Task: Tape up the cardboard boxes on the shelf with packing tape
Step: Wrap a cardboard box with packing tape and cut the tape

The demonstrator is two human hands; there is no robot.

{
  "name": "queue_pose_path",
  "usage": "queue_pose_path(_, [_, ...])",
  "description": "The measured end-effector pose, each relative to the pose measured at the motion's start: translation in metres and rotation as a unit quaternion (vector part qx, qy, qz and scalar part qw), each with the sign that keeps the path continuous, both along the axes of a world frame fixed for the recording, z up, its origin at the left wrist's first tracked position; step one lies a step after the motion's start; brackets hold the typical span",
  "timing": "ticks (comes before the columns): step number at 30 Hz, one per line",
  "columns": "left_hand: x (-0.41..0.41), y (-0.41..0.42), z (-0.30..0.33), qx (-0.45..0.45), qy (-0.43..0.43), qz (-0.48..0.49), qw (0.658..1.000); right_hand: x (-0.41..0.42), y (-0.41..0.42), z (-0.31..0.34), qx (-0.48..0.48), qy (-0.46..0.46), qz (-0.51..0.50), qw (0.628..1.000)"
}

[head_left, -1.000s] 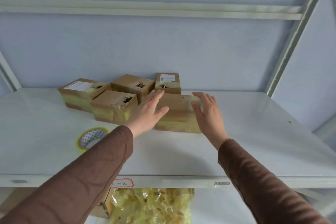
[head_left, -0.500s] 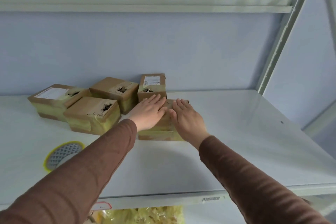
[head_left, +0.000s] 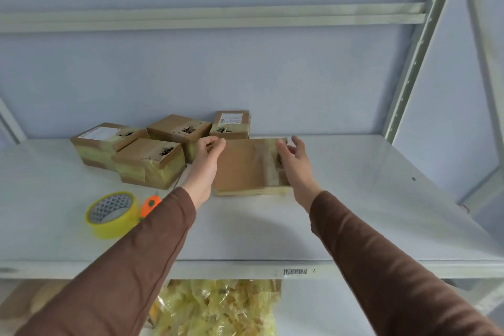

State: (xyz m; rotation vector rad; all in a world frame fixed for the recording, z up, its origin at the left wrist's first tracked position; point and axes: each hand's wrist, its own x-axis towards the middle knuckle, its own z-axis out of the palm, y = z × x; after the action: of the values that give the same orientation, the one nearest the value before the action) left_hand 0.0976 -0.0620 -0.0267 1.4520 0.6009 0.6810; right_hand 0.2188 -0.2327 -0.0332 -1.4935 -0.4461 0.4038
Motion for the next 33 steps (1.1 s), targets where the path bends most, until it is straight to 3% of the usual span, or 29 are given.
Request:
queue_pose_path(2, [-0.017, -0.018, -0.005, -0.043, -0.069, 0.031, 0.996, 0.0, -0.019, -0.002, 0.049, 0.034, -0.017, 0.998])
queue_pose_path(4, [-0.028, -0.029, -0.012, -0.066, -0.079, 0.049, 0.994, -0.004, -0.035, -0.007, 0.062, 0.063, -0.007, 0.996])
queue_pose_path(11, [-0.039, -0.043, -0.003, -0.206, 0.005, -0.033, 0.978, -0.014, -0.049, 0.001, 0.087, 0.175, 0.128, 0.972])
queue_pose_path(15, [-0.032, -0.042, -0.002, -0.16, 0.047, -0.029, 0.986, -0.022, -0.039, 0.006, 0.069, 0.177, 0.123, 0.974])
queue_pose_path(21, [-0.037, -0.047, -0.001, -0.13, 0.025, -0.041, 0.99, -0.021, -0.042, 0.003, 0.065, 0.137, 0.116, 0.982])
queue_pose_path(23, [-0.045, -0.044, 0.002, -0.118, -0.015, -0.068, 0.991, -0.018, -0.049, 0.002, 0.064, 0.073, 0.131, 0.987])
queue_pose_path(25, [-0.053, -0.042, 0.004, -0.076, -0.043, -0.087, 0.992, -0.018, -0.058, -0.001, 0.026, -0.061, 0.145, 0.987])
queue_pose_path(28, [-0.061, -0.037, -0.005, 0.046, -0.031, -0.106, 0.993, -0.018, -0.068, -0.012, -0.085, -0.267, 0.145, 0.949])
queue_pose_path(33, [-0.069, -0.035, -0.007, 0.21, 0.091, -0.161, 0.96, -0.022, -0.073, -0.016, -0.138, -0.367, 0.182, 0.902])
